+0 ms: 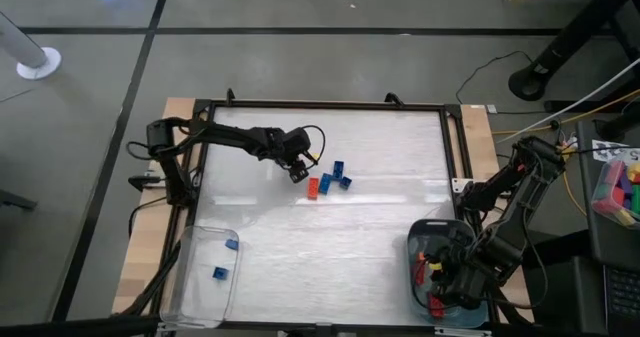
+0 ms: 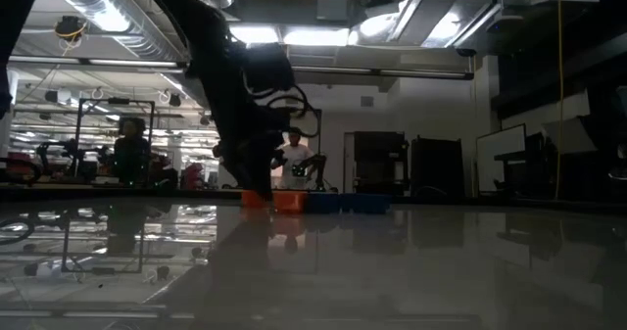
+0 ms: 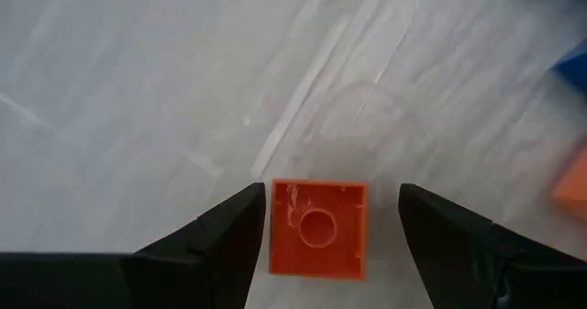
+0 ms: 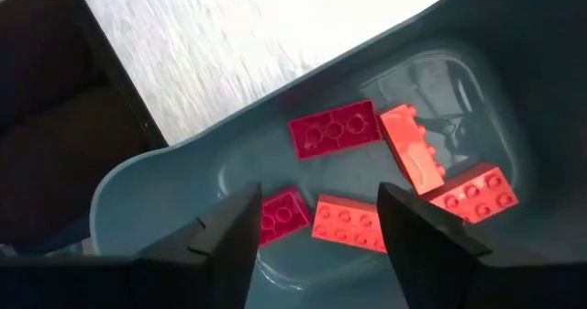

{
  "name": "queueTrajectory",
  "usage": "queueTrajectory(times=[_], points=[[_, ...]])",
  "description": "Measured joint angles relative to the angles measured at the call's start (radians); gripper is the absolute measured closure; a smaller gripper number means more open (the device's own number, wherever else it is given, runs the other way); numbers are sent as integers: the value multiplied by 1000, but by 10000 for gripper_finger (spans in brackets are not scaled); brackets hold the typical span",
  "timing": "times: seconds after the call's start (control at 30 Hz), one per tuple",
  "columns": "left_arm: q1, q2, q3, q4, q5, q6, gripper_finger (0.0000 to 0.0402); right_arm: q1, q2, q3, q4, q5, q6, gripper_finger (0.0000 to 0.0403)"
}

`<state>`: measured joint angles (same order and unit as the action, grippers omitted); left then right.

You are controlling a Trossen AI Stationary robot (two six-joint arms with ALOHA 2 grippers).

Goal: Sort blocks by size
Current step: Put the small orange game piece into the transparent bin

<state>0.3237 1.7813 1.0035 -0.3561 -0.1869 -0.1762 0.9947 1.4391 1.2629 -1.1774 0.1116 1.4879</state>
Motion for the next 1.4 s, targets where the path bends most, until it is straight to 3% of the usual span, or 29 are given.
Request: queueTrajectory(times=[0.2,0.3,0.47,0.63,0.83,1.07,1.2,1.4], points=[[0,28,1,-1,1,-3,170,-2,0,0,0,3,0,196],[-1,25,2,-9,4,-1,199,-15,0,0,0,39,-2,206],[0,-1,0,-58,1,19,282,-48,-3,0,8,105,-87,227],[0,-45,1,-114,19,19,283,-102,-4,21,18,106,-196,241],[-6,-151,39,-175,207,-12,283,-178,-5,55,60,155,-356,244],[-77,-334,56,-284,560,-59,283,-303,3,44,152,445,-611,244],[-182,-444,56,-409,597,-83,281,-406,5,24,223,538,-720,244],[-406,-565,50,-587,594,-195,272,-585,5,-26,353,529,-790,244]])
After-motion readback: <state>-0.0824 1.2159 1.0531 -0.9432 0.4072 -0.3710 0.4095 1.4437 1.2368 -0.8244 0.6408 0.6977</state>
